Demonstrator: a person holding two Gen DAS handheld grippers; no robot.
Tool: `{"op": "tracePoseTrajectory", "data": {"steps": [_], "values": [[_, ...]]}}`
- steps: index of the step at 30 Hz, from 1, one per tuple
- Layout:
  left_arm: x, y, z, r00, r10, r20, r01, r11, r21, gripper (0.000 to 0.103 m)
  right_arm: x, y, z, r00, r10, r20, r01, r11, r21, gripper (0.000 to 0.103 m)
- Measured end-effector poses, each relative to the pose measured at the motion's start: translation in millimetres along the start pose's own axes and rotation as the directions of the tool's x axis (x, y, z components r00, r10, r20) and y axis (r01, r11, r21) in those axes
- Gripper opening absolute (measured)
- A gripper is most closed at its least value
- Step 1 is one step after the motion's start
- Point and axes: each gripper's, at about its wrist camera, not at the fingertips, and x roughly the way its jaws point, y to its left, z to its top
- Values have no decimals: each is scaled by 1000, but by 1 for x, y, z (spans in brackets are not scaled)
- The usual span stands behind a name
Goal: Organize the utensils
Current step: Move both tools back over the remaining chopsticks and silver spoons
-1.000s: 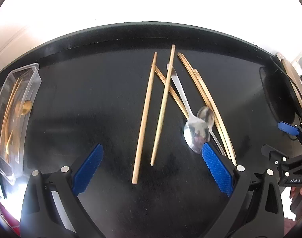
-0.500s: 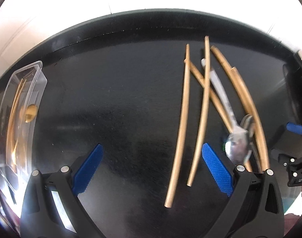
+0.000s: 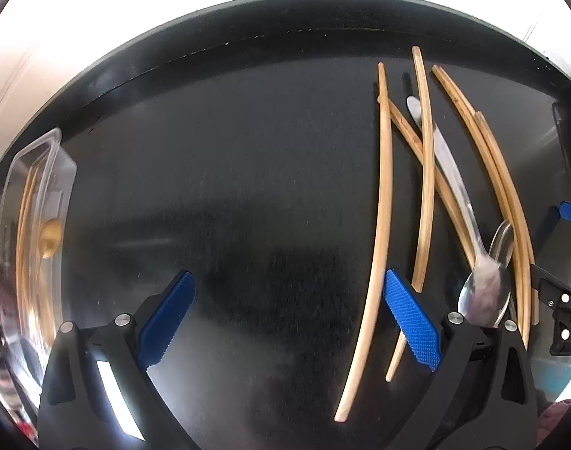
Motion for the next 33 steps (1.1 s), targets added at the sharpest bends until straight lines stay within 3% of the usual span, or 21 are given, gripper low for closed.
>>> {"op": "tracePoseTrajectory", "data": {"steps": [7,12,18,23,30,33], "values": [[9,7,21,1000,-15,9,15,999,36,97,4,-3,8,1000,-12,-8,13,999,41,98],[12,-9,31,1000,-15,14,14,998,62,98,4,-3,11,999,-21,-36,24,997,75,98],[18,-11,41,997,-81,16,80,995,58,98,8,-1,25,997,-23,-68,29,996,87,98],[20,-13,48,995,-91,39,88,993,75,98,9,-10,41,997,-31,-73,40,992,122,98],[23,-16,51,995,-81,55,80,996,31,98,12,-14,51,996,-34,-78,45,989,142,98],[22,-14,54,996,-77,37,76,997,16,98,12,-14,53,992,-35,-119,54,985,166,98]]}}
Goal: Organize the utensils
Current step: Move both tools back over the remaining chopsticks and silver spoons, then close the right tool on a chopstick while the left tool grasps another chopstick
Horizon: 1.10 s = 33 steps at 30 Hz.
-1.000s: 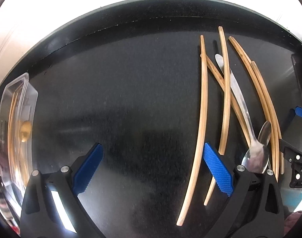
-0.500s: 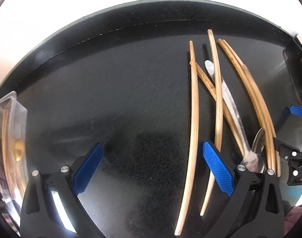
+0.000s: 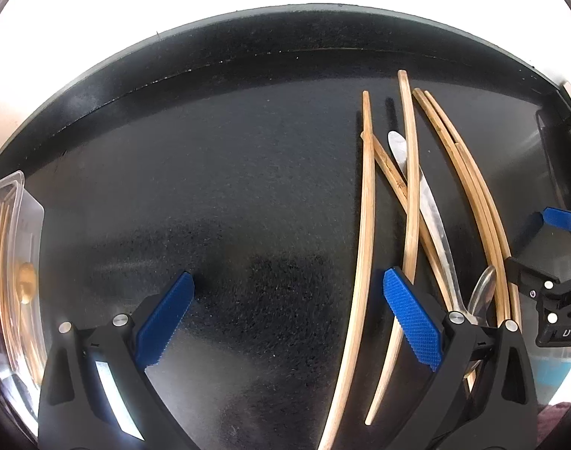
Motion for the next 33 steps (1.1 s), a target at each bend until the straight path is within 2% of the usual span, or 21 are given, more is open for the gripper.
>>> {"op": "tracePoseTrajectory", "data": {"steps": [5,11,21,24,25,26,27,28,30,31,32,33], "values": [[1,1,7,1000,6,-25,-6,1000,-19,98,1,-1,5,998,-6,-57,8,999,33,98],[1,4,13,999,2,-51,-3,1000,-8,98,0,2,2,1000,-1,-17,1,1000,-9,98],[5,9,19,999,8,-47,-9,1000,-20,98,1,5,-6,1000,6,-5,-6,999,-46,98],[2,7,16,1000,11,-6,-11,1000,-1,98,-2,13,-10,1000,19,17,-17,994,-108,92],[0,5,16,1000,10,16,-10,1000,3,93,-6,16,-11,999,24,38,-19,992,-125,79],[-3,3,16,999,11,34,-11,1000,9,70,-11,18,-12,998,29,56,-22,990,-136,40],[-10,0,17,998,16,61,-17,1000,22,35,-17,24,-13,997,20,77,-7,987,-163,6],[-14,-7,18,996,64,65,-67,996,52,6,-17,28,-15,997,4,76,10,983,-181,8],[-15,-12,14,998,13,61,-17,998,66,6,-17,30,-20,996,22,81,-5,981,-196,8],[-16,-11,11,999,-28,45,26,998,52,6,-17,27,-22,996,57,63,-45,984,-171,8],[-19,-10,9,998,-45,40,44,998,38,6,-19,23,-25,993,104,49,-97,986,-139,8],[-26,-9,6,997,-55,51,54,998,27,6,-23,21,-30,991,121,55,-114,986,-120,8]]}}
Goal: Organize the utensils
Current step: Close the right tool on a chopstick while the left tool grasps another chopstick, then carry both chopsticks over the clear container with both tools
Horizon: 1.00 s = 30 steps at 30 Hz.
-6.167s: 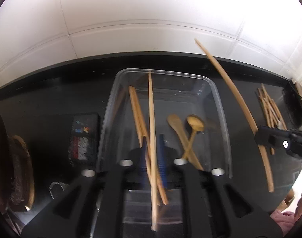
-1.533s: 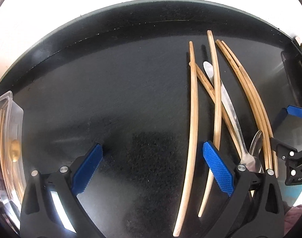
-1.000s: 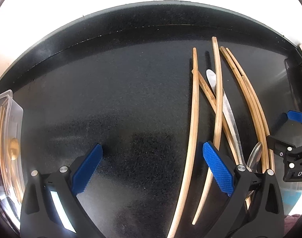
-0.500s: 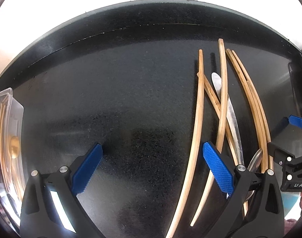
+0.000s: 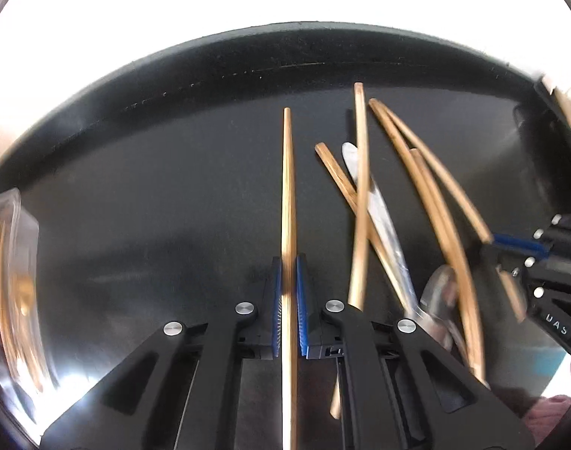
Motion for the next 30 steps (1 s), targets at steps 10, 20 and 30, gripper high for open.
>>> {"op": "tracePoseTrajectory", "data": {"steps": [10,20,30], "values": [[-104,-10,-30,981,-12,191,11,1000,6,6,-109,42,-36,960,102,262,-93,995,-45,8],[-170,52,-80,961,53,271,-19,992,-125,6,-130,105,-53,942,184,280,-157,981,-118,8],[-224,207,-136,962,99,256,-28,964,-265,6,-105,248,-6,899,409,152,-391,910,-139,8]]}}
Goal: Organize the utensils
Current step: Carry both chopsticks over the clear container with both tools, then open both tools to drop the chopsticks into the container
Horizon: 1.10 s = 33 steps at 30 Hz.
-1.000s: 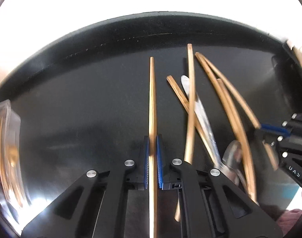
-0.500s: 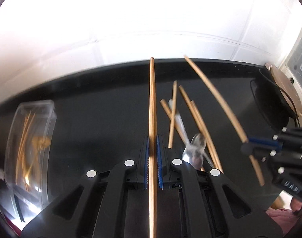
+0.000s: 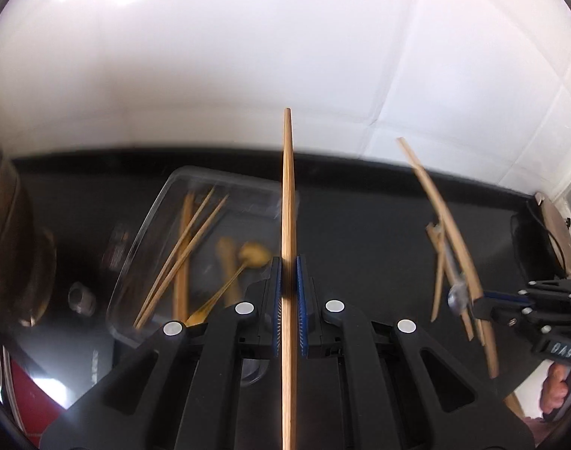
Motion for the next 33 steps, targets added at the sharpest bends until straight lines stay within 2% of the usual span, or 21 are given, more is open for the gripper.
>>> {"op": "tracePoseTrajectory", "data": {"steps": [3,7,10,14,17,23,33], "values": [[10,34,-11,999,6,-49,-5,1000,19,6,39,38,2,998,11,-64,-12,1000,-17,8],[2,76,2,998,37,-41,-34,997,66,6,47,83,39,998,-49,31,51,997,-54,8],[5,94,12,999,39,-36,-35,994,101,6,73,96,51,998,-54,13,55,998,-15,8],[21,109,17,999,22,-44,-16,992,124,6,100,99,43,998,-55,-28,56,998,35,8],[28,111,21,999,19,-46,-12,990,143,6,106,100,45,996,-85,-22,86,995,59,8],[43,113,24,996,-25,-90,42,981,188,6,112,98,52,995,-103,-12,103,990,94,8],[61,122,28,992,-59,-113,78,981,177,6,128,97,62,993,-109,-48,114,987,110,8]]}}
